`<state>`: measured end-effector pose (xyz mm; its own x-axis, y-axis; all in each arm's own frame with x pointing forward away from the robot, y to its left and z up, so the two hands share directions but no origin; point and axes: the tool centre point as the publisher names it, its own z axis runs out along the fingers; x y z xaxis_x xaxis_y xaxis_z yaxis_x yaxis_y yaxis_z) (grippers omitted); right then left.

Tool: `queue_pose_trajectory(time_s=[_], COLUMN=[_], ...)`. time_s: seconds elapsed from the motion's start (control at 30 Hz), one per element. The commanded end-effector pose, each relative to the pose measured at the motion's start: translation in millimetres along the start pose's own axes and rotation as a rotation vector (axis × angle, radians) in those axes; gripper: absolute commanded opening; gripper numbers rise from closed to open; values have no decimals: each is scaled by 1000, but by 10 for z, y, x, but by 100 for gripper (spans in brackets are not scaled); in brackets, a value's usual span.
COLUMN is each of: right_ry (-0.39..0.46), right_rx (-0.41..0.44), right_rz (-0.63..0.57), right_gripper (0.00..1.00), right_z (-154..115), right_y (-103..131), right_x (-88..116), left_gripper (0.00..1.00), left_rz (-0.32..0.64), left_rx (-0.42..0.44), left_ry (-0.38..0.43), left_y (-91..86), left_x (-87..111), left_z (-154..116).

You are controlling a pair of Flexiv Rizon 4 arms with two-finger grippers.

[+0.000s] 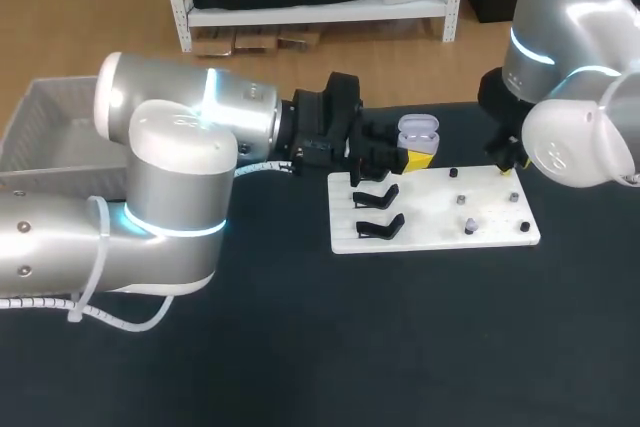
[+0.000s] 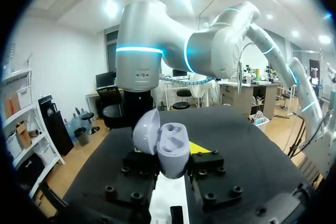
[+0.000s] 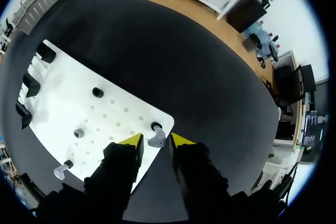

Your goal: Pick up each earbud case from the left stands, insert the matching earbuds, close the lid, and place the case in the box.

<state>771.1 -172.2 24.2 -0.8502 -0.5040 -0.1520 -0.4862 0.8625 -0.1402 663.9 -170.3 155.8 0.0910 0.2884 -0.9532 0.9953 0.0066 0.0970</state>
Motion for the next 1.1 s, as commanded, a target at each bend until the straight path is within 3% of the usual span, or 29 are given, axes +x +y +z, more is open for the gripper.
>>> queue_pose_trajectory(time_s=[0.03,0.1,0.27,0.43,0.77,1.0,1.1], right_ry=[2,3,3,-1,-26,-18,9], right_rx=[0,0,3,6,26,37,94], right_rz=[3,3,7,19,64,65,40], right_gripper=[16,0,0,0,0,0,0], right_z=[29,37,34,-150,-788,-1272,-1444], right_y=[-10,-9,3,24,60,305,409], right_x=[-10,-13,-16,11,143,347,450], left_gripper=[0,0,0,0,0,0,0], left_rz=[4,4,4,4,4,4,4], left_rx=[-9,-9,-9,-9,-9,-9,-9], left_ry=[-9,-9,-9,-9,-9,-9,-9], left_y=[-18,-18,-18,-18,-18,-18,-18], left_x=[17,17,17,17,17,17,17], left_z=[3,3,3,3,3,3,3])
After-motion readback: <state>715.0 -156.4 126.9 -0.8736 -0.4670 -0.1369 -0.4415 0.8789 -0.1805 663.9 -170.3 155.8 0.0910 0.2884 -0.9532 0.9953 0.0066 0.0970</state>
